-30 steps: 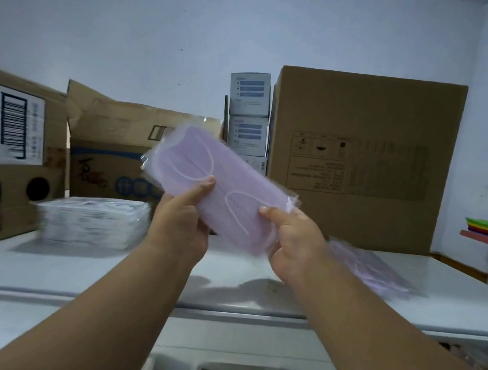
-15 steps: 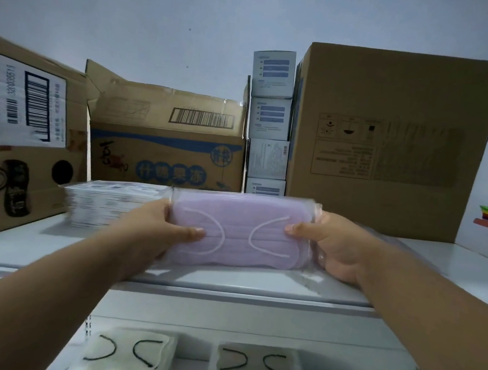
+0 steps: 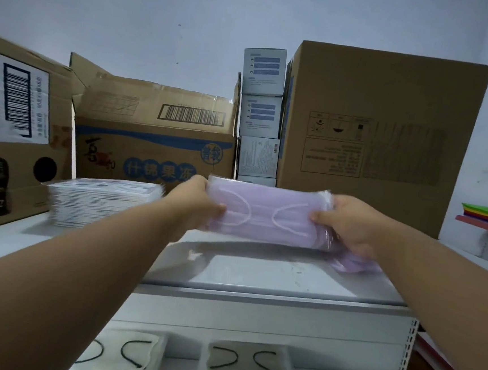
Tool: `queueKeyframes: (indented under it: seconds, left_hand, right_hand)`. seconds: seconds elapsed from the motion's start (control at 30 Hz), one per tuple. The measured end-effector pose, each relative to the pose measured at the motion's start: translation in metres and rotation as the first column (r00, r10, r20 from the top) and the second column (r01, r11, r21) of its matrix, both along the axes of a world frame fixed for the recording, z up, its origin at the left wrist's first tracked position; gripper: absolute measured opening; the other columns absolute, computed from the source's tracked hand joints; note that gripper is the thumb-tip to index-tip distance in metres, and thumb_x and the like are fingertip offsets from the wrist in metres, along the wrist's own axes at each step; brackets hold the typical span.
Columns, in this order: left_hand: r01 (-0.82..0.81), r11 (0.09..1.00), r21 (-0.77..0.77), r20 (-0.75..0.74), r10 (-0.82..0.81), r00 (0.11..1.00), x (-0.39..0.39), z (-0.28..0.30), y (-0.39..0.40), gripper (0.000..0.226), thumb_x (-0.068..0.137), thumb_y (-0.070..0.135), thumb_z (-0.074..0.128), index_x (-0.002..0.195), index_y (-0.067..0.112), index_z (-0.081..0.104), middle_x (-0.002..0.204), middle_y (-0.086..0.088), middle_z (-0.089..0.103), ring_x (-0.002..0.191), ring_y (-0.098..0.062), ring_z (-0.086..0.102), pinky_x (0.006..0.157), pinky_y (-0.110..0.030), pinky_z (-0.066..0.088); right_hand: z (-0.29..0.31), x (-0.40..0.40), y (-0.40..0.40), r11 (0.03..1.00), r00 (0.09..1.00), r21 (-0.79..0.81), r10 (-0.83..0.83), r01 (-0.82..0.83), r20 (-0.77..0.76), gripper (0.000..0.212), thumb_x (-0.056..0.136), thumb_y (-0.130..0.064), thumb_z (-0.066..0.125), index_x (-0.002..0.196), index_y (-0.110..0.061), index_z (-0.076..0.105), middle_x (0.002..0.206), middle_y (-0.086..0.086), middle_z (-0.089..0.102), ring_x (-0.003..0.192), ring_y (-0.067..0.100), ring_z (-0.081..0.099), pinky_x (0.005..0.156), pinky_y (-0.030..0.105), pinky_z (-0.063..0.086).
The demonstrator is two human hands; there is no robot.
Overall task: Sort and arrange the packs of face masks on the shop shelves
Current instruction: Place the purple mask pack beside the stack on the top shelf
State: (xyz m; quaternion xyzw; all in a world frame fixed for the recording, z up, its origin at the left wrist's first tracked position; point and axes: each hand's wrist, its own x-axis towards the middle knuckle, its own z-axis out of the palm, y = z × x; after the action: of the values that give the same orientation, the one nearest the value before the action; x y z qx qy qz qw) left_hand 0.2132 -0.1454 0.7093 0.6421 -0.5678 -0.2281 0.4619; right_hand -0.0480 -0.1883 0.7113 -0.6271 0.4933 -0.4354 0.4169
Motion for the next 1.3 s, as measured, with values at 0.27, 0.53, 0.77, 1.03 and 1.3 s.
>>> queueKeyframes:
  seconds: [0.27,0.53,0.77,1.03,1.3]
  left_hand:
    - [-0.165,0.985,-0.053,0.023,0.166,0.986,0.004,-0.004,-0.02,0.059,0.095,0.022,0.058,0.146,0.01,0.03,0.115,-0.016,0.057,0.102,-0.035,0.062,0.09,-0.053,0.057]
    - [-0.07,0.974,-0.214,-0.068,0.057,0.996,0.02,0.001,-0.003,0.058,0.082,0.01,0.08,0.127,0.02,0.043,0.109,-0.005,0.06,0.097,-0.022,0.064,0.083,-0.039,0.059]
    - [0.085,0.996,-0.034,0.066,-0.083,0.994,0.021,-0.013,0.011,0.025,0.089,0.002,0.07,0.093,0.027,0.068,0.091,-0.006,0.074,0.089,-0.022,0.068,0.076,-0.034,0.055]
    - [-0.201,0.978,-0.053,0.181,0.207,0.961,0.035,0.0,-0.023,0.031,0.089,0.02,0.071,0.111,0.011,0.052,0.098,-0.011,0.064,0.087,-0.026,0.065,0.081,-0.047,0.059]
    - [-0.252,0.959,0.131,0.671,0.101,0.735,0.013,0.008,-0.044,0.051,0.086,0.003,0.056,0.135,0.014,0.045,0.124,-0.014,0.054,0.101,-0.032,0.059,0.082,-0.041,0.056]
  right_hand:
    - [0.005,0.055,-0.037,0.991,0.991,-0.005,-0.134,0.134,0.026,0.022,0.09,-0.008,0.059,0.111,-0.003,0.058,0.096,0.016,0.061,0.084,0.029,0.062,0.072,0.039,0.054]
    - [0.003,0.025,-0.03,0.98,0.978,-0.19,0.099,-0.063,0.186,0.013,0.088,-0.002,0.068,0.098,-0.009,0.063,0.083,0.008,0.067,0.063,0.013,0.066,0.057,0.028,0.055]
    - [-0.019,0.016,-0.041,0.983,0.979,-0.002,0.185,-0.186,0.085,0.025,0.089,-0.001,0.065,0.113,-0.008,0.067,0.105,0.013,0.073,0.097,0.027,0.069,0.092,0.041,0.054]
    - [0.002,0.037,-0.043,0.999,1.0,-0.033,-0.012,0.013,0.021,0.008,0.095,-0.002,0.061,0.087,-0.004,0.061,0.073,0.011,0.057,0.054,0.019,0.056,0.053,0.033,0.057]
    - [0.005,0.056,-0.051,0.97,0.959,0.24,0.036,0.034,-0.281,0.01,0.097,0.007,0.051,0.088,0.002,0.052,0.073,0.013,0.05,0.045,0.018,0.058,0.055,0.047,0.06]
